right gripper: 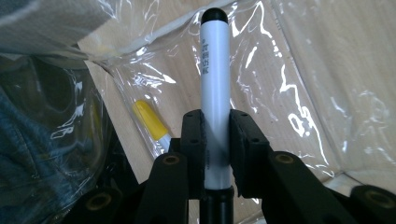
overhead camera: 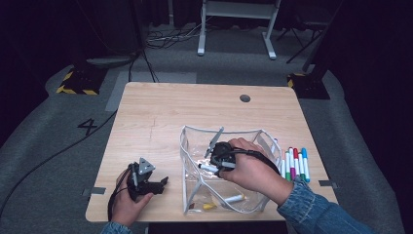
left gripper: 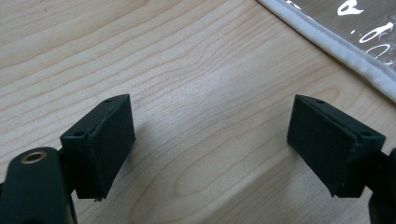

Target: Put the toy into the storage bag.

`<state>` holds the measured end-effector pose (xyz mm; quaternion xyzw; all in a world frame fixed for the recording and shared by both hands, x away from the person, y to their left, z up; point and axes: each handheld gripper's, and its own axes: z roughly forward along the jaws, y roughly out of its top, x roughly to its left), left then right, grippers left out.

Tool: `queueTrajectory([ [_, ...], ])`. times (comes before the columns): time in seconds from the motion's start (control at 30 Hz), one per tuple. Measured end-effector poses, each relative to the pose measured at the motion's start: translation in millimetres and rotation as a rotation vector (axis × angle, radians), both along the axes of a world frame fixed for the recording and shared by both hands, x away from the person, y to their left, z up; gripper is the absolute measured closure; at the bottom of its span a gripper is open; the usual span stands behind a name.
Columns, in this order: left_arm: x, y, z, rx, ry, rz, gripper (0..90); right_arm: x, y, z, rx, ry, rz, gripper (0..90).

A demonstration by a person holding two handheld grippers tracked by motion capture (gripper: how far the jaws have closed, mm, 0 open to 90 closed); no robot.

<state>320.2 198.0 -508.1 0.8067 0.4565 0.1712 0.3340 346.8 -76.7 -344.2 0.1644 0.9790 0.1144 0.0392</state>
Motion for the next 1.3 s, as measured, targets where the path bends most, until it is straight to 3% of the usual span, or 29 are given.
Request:
queueTrajectory([
  [0.4,0.0,-0.2,-0.2,-0.003,-0.001,0.001,15.3,6.9,3.6,-39.2,-0.077,0.094,0.071,77.0],
  [0.67,0.0,0.0,-0.1,-0.001,-0.001,0.0,15.3,4.6,5.7,-50.1,-0.139,0.134,0.099,77.0],
  [0.8,0.0,0.0,0.0,0.0,0.0,0.0,15.3,2.5,7.6,-52.7,-0.146,0.151,0.113,76.5],
  [1.0,0.0,0.0,-0.1,-0.001,-0.001,0.0,15.3,3.6,6.0,-42.7,-0.043,0.114,0.084,65.0],
  [1.3,0.0,-0.1,-0.1,-0.002,-0.001,0.001,15.3,3.4,-10.9,7.8,0.16,0.002,0.006,60.7],
])
